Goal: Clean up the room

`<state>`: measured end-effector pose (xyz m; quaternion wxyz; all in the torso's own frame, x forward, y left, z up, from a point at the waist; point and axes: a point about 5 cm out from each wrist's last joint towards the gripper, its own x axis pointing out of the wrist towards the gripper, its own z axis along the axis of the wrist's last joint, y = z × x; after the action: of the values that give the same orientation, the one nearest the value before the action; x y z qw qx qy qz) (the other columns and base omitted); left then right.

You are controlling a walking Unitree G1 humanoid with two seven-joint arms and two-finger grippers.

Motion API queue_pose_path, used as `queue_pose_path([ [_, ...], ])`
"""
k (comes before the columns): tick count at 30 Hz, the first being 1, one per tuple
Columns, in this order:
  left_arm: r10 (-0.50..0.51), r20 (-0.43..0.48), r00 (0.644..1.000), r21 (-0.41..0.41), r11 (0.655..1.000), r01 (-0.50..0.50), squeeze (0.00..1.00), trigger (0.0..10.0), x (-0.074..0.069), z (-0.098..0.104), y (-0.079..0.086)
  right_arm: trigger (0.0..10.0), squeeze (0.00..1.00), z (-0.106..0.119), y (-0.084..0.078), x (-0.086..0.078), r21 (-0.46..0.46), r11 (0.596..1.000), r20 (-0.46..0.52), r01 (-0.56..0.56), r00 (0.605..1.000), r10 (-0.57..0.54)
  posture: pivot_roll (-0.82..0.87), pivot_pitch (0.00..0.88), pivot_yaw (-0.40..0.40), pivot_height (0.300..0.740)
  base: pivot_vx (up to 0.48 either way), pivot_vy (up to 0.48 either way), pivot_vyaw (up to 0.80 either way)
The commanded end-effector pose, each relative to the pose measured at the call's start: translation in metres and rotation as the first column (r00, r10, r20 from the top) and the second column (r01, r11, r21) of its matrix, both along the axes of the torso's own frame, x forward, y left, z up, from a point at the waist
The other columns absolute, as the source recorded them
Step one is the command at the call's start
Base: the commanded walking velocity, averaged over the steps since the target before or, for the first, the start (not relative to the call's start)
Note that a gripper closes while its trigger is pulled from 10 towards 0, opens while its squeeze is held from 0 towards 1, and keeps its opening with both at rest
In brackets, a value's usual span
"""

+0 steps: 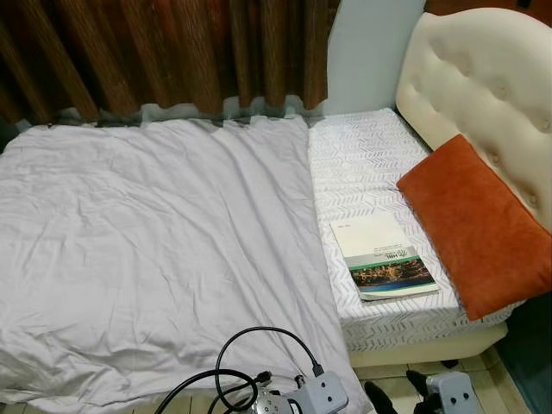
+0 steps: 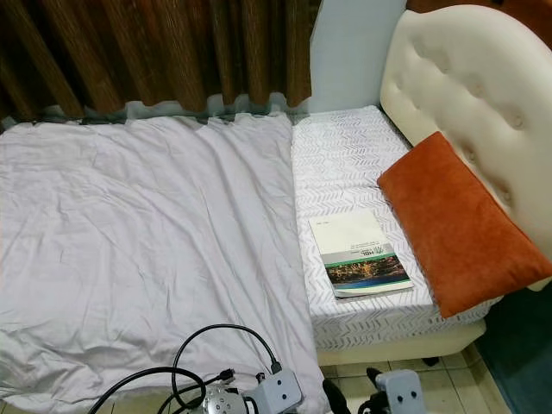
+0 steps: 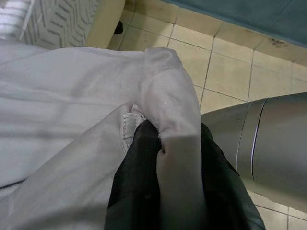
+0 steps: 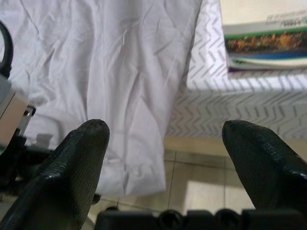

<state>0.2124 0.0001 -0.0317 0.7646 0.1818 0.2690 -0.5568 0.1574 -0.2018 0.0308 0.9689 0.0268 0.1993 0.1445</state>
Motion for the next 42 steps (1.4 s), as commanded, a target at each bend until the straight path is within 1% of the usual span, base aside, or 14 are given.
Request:
queue_pose_path([
  [1, -0.097, -0.174, 0.98, -0.146, 0.987, 0.072, 0.0, 10.0, -0.056, 0.0, -0.059, 10.0, 0.0, 0.0, -0.001, -0.003, -0.015, 1.0, -0.017, -0.019, 1.0, 0.019, -0.3, 0.182, -0.007, 0.74, 0.0, 0.0, 0.0],
  [8, -0.052, -0.13, 0.99, -0.187, 0.982, 0.027, 0.0, 10.0, -0.049, 0.011, -0.071, 10.0, 0.0, 0.0, -0.002, -0.002, -0.024, 0.999, -0.021, -0.038, 0.999, 0.037, -0.3, 0.175, -0.016, 0.74, 0.0, 0.0, 0.0],
  [9, -0.046, -0.129, 0.991, -0.2, 0.98, 0.02, 0.65, 10.0, -0.048, 0.013, -0.073, 10.0, 0.0, 0.0, -0.001, -0.002, -0.025, 0.999, -0.021, -0.041, 0.999, 0.04, -0.3, 0.172, -0.016, 0.74, 0.0, 0.0, 0.0],
  [11, -0.046, -0.129, 0.991, -0.206, 0.978, 0.019, 0.65, 10.0, -0.047, 0.014, -0.074, 10.0, 0.0, 0.0, -0.001, -0.002, -0.025, 0.999, -0.021, -0.043, 0.999, 0.042, -0.3, 0.171, -0.017, 0.74, 0.0, 0.0, 0.0],
  [12, -0.045, -0.134, 0.99, -0.22, 0.975, 0.015, 1.0, 10.0, -0.046, 0.016, -0.076, 10.0, 0.0, 0.0, -0.001, -0.002, -0.025, 0.999, -0.021, -0.044, 0.999, 0.044, -0.3, 0.169, -0.018, 0.74, 0.0, 0.0, 0.0],
  [20, 0.085, -0.179, 0.98, -0.334, 0.932, -0.142, 1.0, 10.0, -0.02, 0.038, -0.085, 10.0, 0.0, -0.003, 0.001, 0.003, -0.028, 0.998, -0.02, -0.061, 0.998, 0.061, -0.28, 0.134, -0.01, 0.74, 0.0, 0.0, 0.0],
  [25, 0.354, -0.095, 0.931, -0.365, 0.857, -0.363, 1.0, 10.0, 0.034, 0.04, -0.024, 10.0, 0.0, 0.003, 0.003, 0.028, -0.03, 0.999, 0.082, -0.012, 0.997, 0.015, -0.22, 0.051, 0.011, 0.74, 0.0, 0.0, 0.0],
  [29, 0.564, 0.024, 0.826, -0.398, 0.763, -0.51, 1.0, 10.0, 0.067, 0.046, 0.045, 10.0, 0.0, 0.01, -0.002, 0.046, -0.034, 0.995, 0.179, 0.095, 0.98, -0.087, -0.18, 0.003, 0.02, 0.74, 0.0, 0.0, 0.0],
  [32, 0.758, 0.15, 0.635, -0.49, 0.615, -0.618, 1.0, 10.0, 0.089, 0.072, 0.113, 10.0, 0.0, 0.019, 0.001, 0.062, 0.015, 0.987, 0.257, 0.16, 0.953, -0.158, -0.09, 0.0, 0.013, 0.74, 0.0, 0.0, 0.0],
  [34, 0.805, 0.163, 0.57, -0.519, 0.561, -0.645, 1.0, 10.0, 0.092, 0.079, 0.129, 10.0, 0.0, 0.02, 0.002, 0.067, 0.033, 0.984, 0.27, 0.178, 0.946, -0.18, -0.06, 0.0, 0.006, 0.74, 0.0, 0.0, 0.0],
  [35, 0.829, 0.196, 0.524, -0.532, 0.538, -0.654, 0.88, 10.0, 0.091, 0.085, 0.14, 10.0, 0.0, 0.021, 0.003, 0.071, 0.046, 0.981, 0.285, 0.188, 0.939, -0.194, -0.06, 0.0, 0.006, 0.74, 0.0, 0.0, 0.0],
  [36, 0.844, 0.241, 0.479, -0.535, 0.528, -0.66, 0.0, 10.0, 0.089, 0.09, 0.148, 10.0, 0.0, 0.022, 0.004, 0.075, 0.058, 0.979, 0.301, 0.197, 0.931, -0.206, -0.03, 0.0, -0.003, 0.74, 0.0, 0.0, 0.0],
  [39, 0.91, 0.176, 0.376, -0.599, 0.402, -0.693, 0.0, 10.0, 0.077, 0.097, 0.158, 10.0, 0.0, 0.026, 0.004, 0.089, 0.063, 0.971, 0.333, 0.229, 0.913, -0.237, -0.01, 0.0, -0.02, 0.74, 0.0, 0.0, 0.0],
  [42, 0.918, 0.194, 0.345, -0.592, 0.39, -0.705, 0.0, 10.0, 0.066, 0.093, 0.158, 10.0, 0.0, 0.029, 0.005, 0.097, 0.065, 0.972, 0.351, 0.227, 0.906, -0.236, 0.01, 0.0, -0.04, 0.74, 0.0, 0.0, 0.0],
])
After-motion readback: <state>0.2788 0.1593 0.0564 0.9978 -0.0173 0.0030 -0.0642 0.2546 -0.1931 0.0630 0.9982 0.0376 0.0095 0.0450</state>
